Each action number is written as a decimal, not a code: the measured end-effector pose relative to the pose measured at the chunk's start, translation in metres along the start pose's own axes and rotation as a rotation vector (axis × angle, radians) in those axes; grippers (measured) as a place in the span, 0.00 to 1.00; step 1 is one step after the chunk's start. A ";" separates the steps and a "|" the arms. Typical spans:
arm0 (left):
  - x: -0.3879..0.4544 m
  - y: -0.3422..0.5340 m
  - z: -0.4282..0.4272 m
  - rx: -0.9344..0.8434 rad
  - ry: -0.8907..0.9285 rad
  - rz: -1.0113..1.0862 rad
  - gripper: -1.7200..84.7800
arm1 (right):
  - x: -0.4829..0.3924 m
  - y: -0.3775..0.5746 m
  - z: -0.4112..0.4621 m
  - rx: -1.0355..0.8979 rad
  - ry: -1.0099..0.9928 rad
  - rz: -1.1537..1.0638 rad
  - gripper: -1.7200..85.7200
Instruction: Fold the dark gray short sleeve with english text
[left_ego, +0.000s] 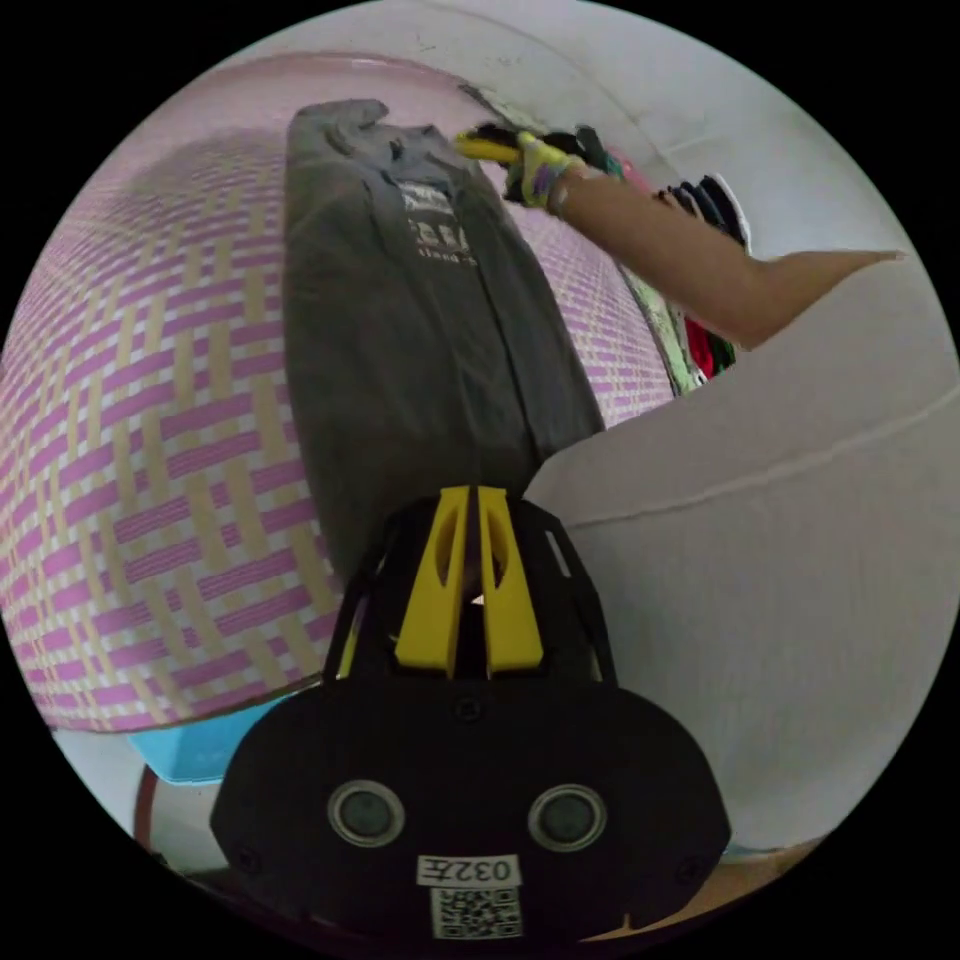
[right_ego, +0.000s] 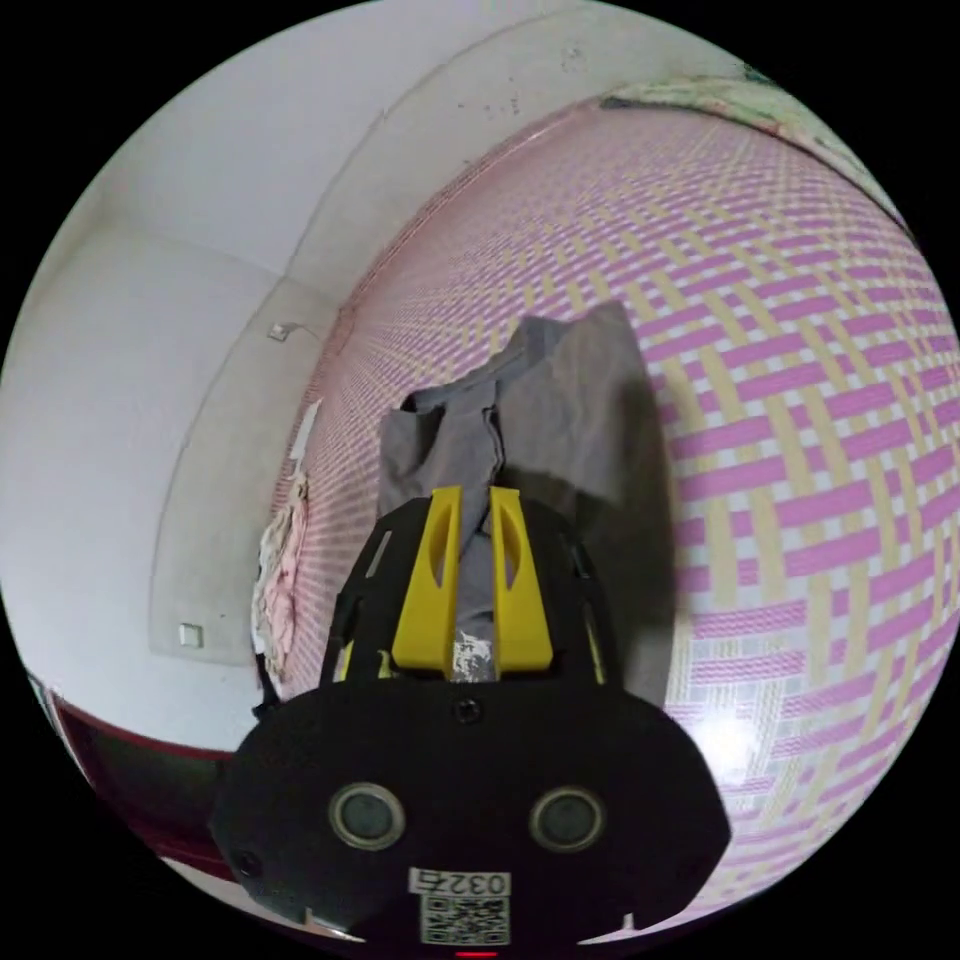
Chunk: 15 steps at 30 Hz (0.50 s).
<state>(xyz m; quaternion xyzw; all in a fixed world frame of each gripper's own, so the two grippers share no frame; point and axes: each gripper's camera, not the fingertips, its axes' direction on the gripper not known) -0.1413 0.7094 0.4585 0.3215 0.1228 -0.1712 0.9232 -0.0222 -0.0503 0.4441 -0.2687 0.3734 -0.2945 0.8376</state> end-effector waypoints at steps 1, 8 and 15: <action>-0.005 0.011 -0.016 0.091 -0.029 -0.038 0.01 | -0.006 0.010 -0.012 0.045 0.035 -0.028 0.08; -0.087 0.051 -0.029 0.190 0.019 -0.414 0.08 | -0.107 0.076 0.061 -0.348 -0.078 -0.544 0.07; -0.086 0.032 0.006 0.108 0.087 -0.418 0.01 | -0.158 0.131 0.133 -0.555 -0.012 -0.706 0.03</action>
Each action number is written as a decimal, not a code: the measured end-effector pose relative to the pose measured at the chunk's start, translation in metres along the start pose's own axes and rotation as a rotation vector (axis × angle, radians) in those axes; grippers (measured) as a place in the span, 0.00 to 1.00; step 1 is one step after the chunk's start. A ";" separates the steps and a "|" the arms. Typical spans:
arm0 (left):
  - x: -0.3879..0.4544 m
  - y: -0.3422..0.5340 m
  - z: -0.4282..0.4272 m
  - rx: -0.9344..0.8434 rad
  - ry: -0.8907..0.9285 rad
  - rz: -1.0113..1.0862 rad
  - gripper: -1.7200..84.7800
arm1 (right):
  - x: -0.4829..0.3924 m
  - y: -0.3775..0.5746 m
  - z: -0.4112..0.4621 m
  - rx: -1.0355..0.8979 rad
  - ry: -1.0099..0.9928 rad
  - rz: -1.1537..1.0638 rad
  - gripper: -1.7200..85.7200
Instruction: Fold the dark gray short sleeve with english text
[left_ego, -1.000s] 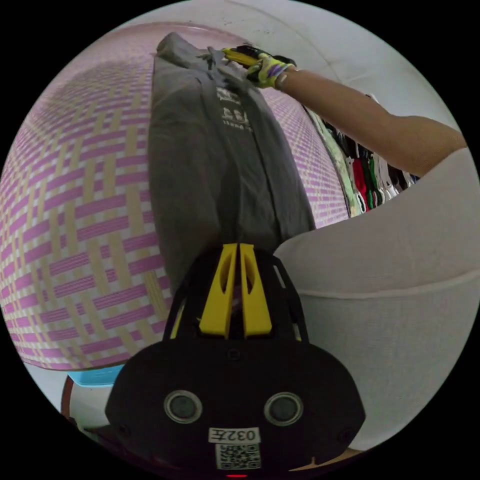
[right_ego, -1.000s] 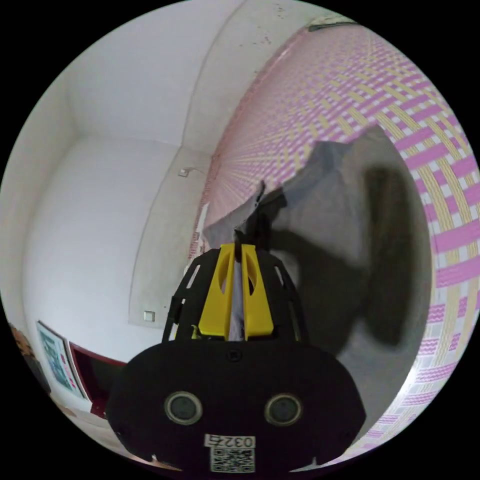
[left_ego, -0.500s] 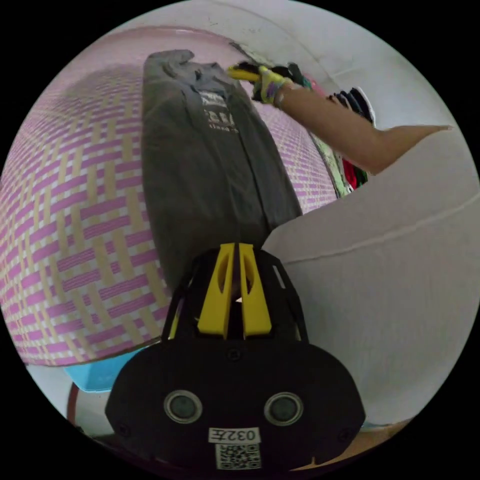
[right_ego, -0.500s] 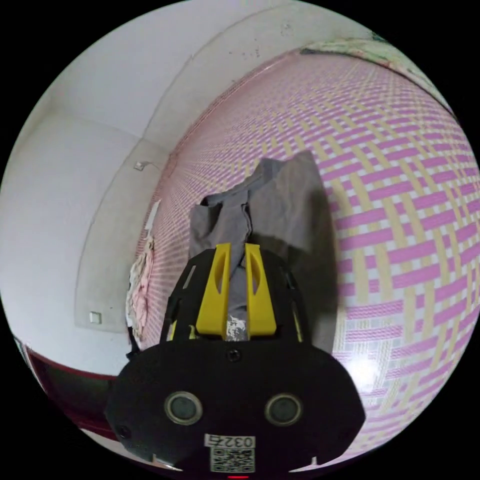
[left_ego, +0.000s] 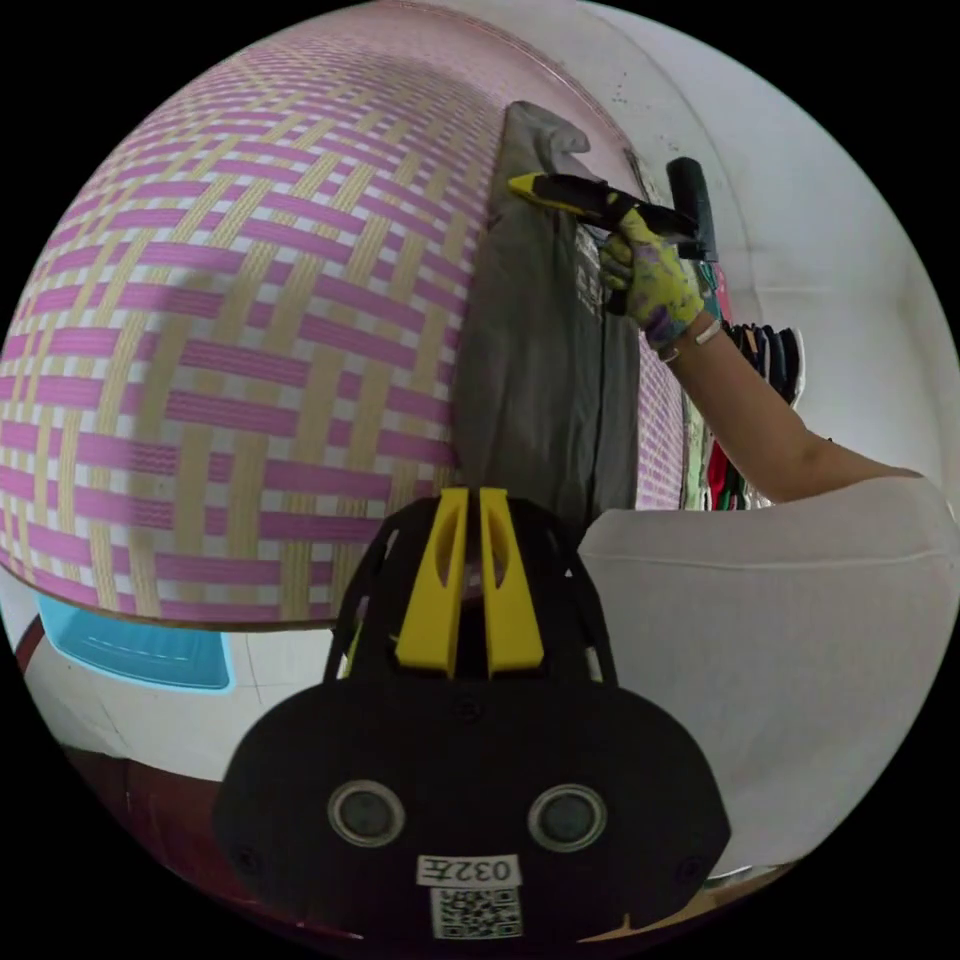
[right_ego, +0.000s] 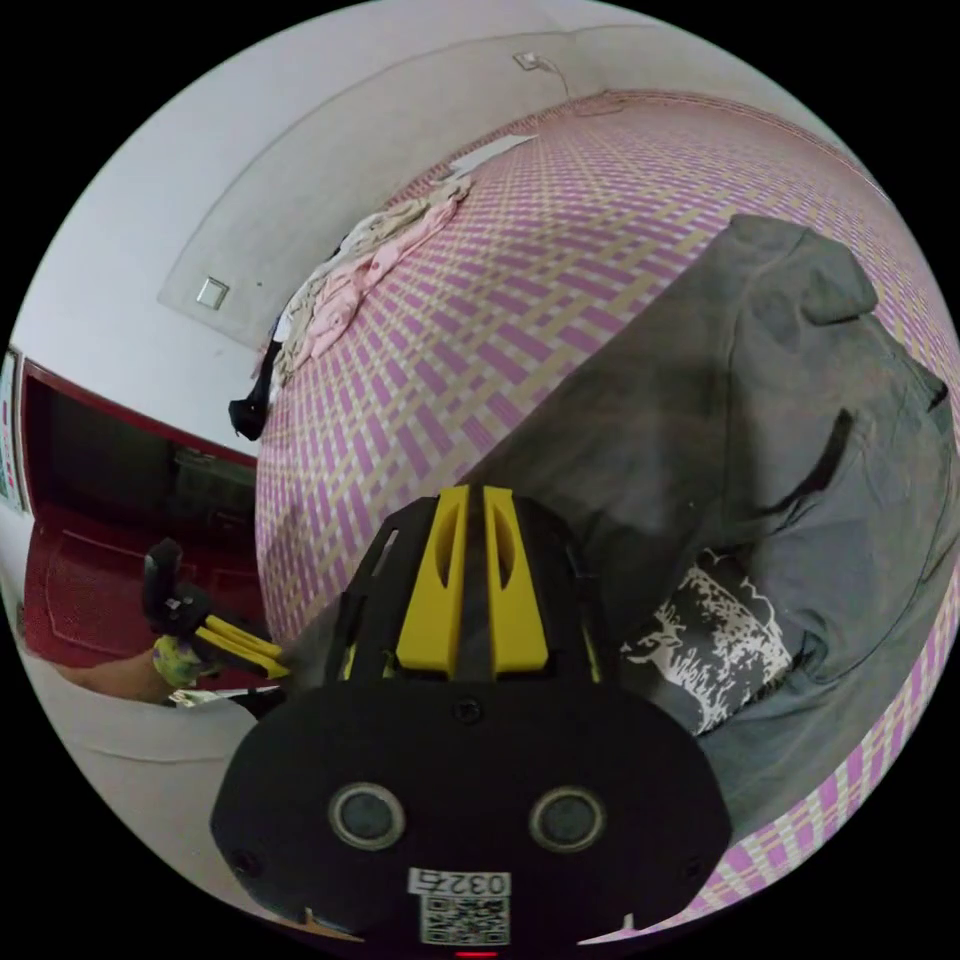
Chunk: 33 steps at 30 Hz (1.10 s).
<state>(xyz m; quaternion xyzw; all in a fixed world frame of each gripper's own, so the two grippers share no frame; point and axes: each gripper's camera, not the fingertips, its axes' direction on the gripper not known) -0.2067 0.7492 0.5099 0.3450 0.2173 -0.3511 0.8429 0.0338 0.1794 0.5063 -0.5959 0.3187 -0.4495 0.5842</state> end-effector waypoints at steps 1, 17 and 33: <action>0.002 0.006 -0.003 0.018 0.002 0.002 0.01 | -0.006 -0.002 0.009 -0.023 0.032 -0.002 0.02; 0.044 0.003 -0.029 0.270 -0.254 -0.001 0.01 | 0.055 0.044 -0.095 0.342 0.156 0.379 0.13; 0.138 -0.211 0.085 0.054 -0.121 0.378 0.01 | 0.021 0.008 -0.069 0.129 0.441 0.179 0.05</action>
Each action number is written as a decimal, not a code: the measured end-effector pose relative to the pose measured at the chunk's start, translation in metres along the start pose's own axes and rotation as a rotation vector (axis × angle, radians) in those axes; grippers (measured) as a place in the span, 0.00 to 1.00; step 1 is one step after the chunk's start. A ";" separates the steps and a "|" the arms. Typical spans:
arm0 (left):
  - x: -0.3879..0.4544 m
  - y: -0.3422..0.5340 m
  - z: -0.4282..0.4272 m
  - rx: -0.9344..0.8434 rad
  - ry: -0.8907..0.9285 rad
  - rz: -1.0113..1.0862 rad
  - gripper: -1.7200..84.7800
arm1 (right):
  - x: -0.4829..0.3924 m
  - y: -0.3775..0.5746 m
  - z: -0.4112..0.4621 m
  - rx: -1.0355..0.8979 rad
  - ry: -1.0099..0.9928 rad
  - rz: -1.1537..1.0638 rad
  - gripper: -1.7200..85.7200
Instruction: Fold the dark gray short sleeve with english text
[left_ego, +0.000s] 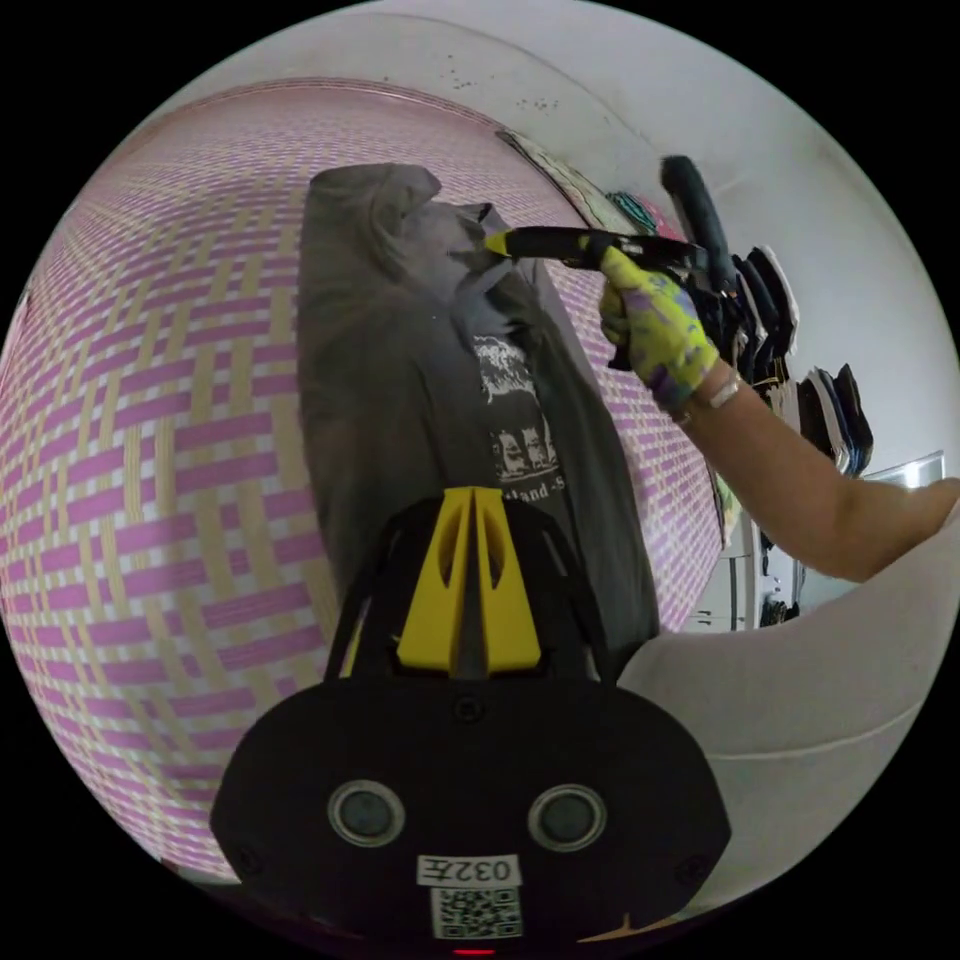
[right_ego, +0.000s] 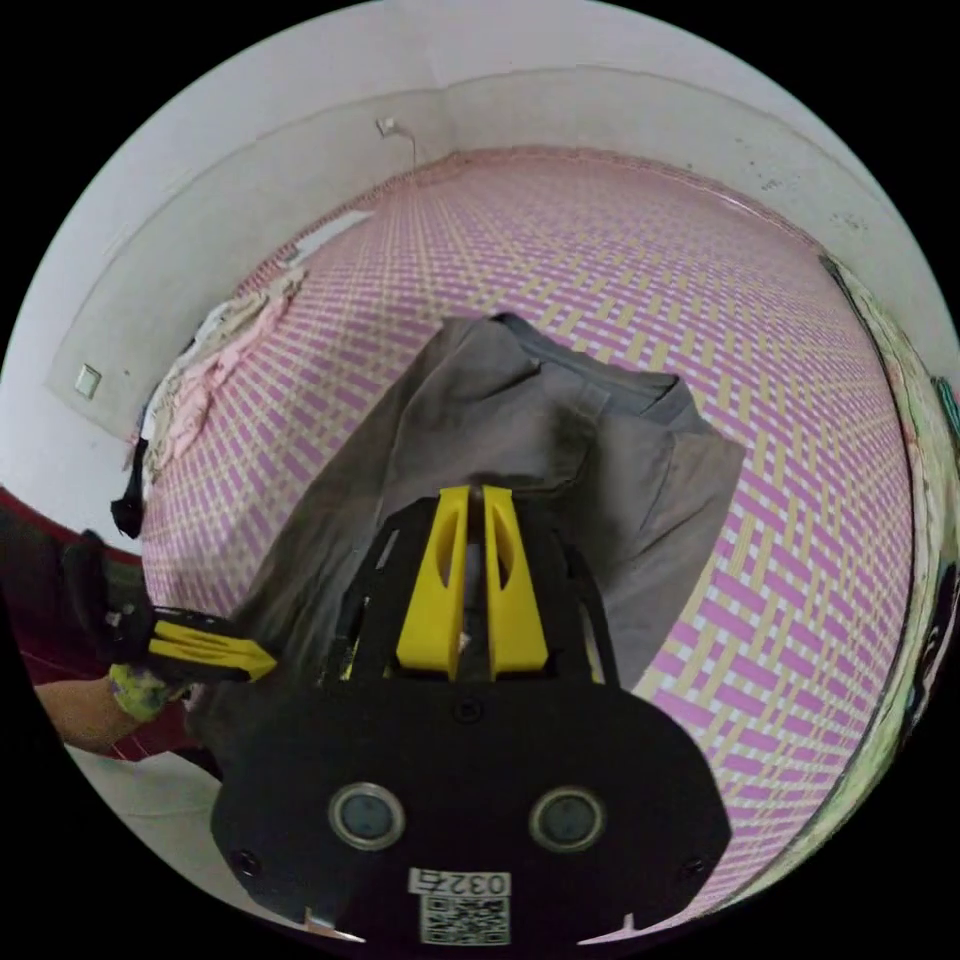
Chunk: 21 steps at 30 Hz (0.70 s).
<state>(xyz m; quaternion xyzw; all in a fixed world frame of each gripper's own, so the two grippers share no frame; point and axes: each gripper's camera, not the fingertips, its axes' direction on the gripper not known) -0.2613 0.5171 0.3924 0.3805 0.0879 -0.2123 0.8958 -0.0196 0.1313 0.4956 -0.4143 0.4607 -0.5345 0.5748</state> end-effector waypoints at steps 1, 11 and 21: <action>0.000 -0.008 0.001 0.005 -0.001 0.008 0.01 | 0.001 0.013 -0.017 0.054 -0.030 0.026 0.05; -0.029 -0.058 0.021 0.001 0.004 -0.013 0.01 | 0.051 0.088 -0.030 0.117 -0.144 0.242 0.11; -0.050 -0.074 0.037 0.025 0.084 -0.020 0.01 | 0.056 -0.030 0.005 0.079 -0.273 -0.114 0.04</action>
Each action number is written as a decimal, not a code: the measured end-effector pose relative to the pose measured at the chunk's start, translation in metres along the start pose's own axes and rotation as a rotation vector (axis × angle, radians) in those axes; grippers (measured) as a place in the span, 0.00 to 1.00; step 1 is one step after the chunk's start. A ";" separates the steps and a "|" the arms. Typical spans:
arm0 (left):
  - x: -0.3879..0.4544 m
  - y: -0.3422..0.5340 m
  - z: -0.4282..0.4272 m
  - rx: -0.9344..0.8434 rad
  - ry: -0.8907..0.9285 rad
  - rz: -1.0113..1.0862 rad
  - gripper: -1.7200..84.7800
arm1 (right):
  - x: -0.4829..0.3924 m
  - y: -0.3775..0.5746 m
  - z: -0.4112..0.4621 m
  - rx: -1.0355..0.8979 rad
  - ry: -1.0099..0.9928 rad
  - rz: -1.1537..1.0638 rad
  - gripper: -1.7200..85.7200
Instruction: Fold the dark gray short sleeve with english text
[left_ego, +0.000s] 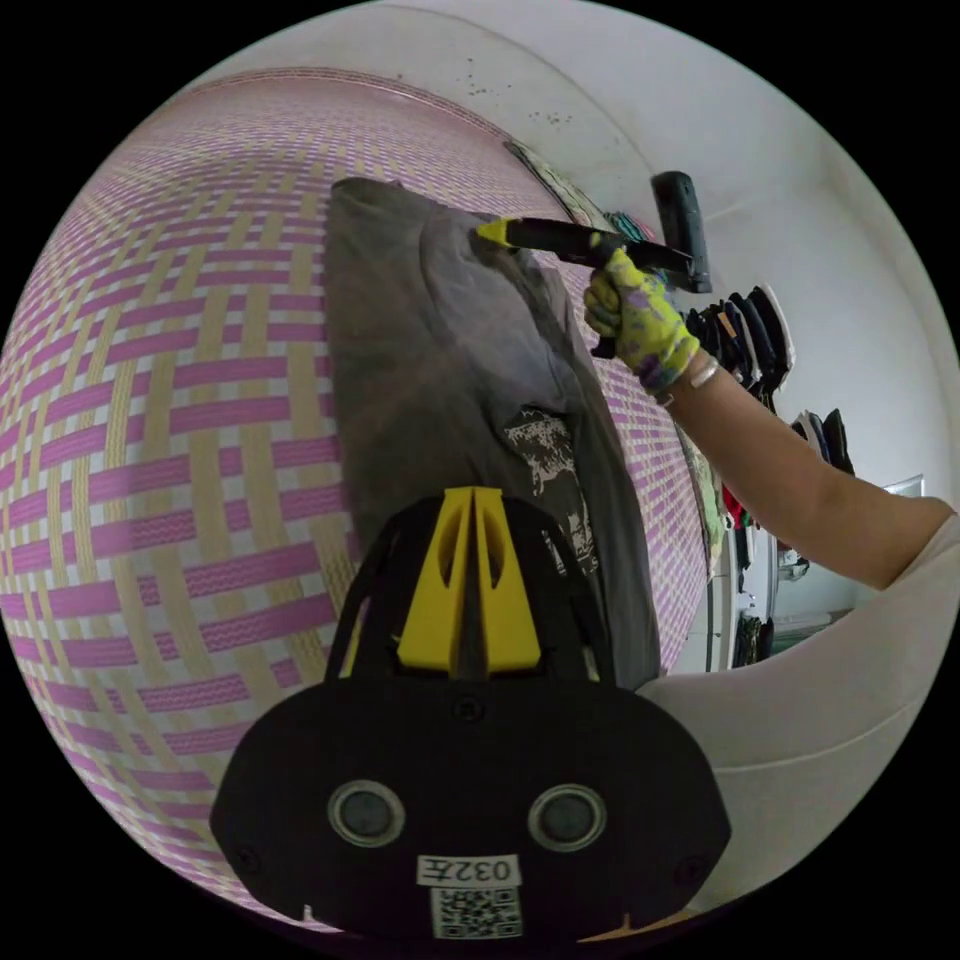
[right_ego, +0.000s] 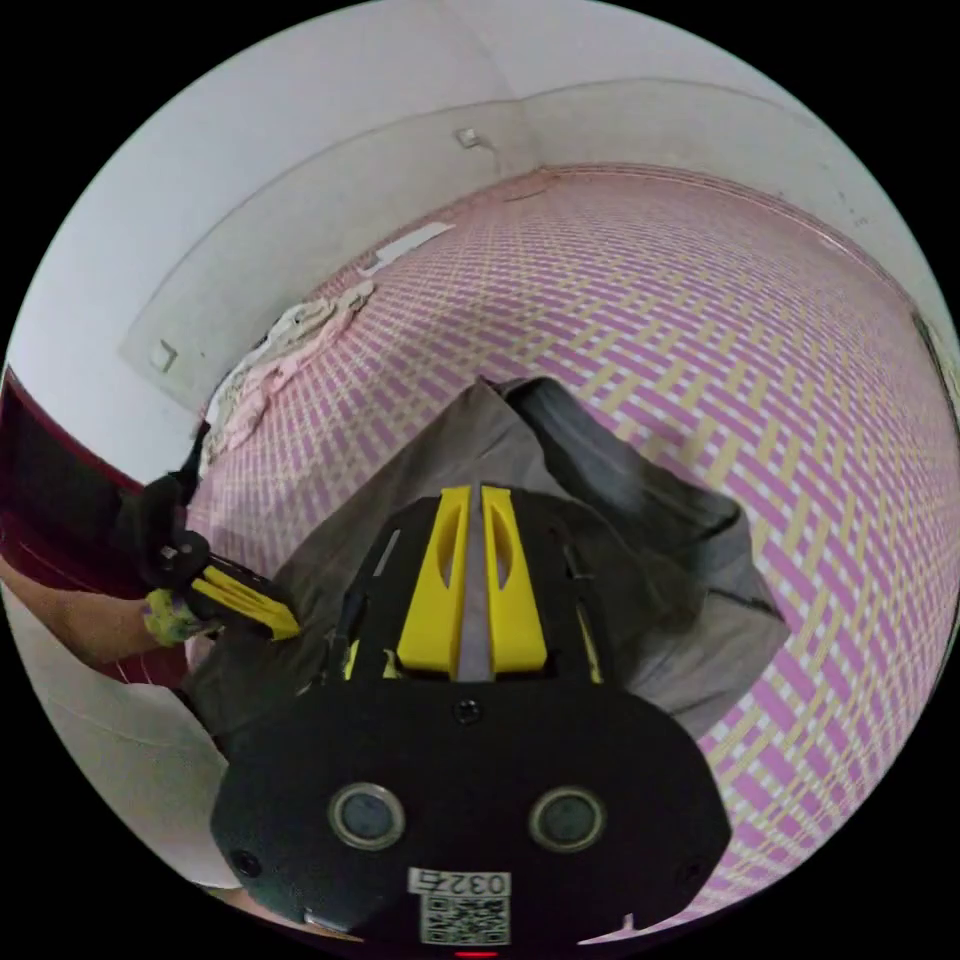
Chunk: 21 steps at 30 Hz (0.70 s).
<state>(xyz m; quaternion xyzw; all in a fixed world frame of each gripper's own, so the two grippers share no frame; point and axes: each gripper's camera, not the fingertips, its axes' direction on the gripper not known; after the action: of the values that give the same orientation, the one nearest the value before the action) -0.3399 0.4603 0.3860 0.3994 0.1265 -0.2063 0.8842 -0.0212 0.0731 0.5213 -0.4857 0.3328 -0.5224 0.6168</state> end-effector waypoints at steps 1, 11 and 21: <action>-0.003 0.002 0.000 0.006 0.013 -0.006 0.01 | -0.008 -0.009 0.012 -0.031 0.025 -0.059 0.02; -0.012 0.012 0.004 0.022 0.018 -0.061 0.01 | 0.046 0.018 -0.013 0.072 0.104 0.272 0.01; -0.019 0.113 -0.038 0.077 0.061 -0.139 0.01 | -0.015 0.225 -0.084 0.039 -0.172 0.280 0.01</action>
<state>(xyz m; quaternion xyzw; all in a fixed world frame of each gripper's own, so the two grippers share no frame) -0.3062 0.5614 0.4429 0.4296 0.1725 -0.2595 0.8475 -0.0294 0.0628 0.2810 -0.4653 0.3333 -0.3942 0.7191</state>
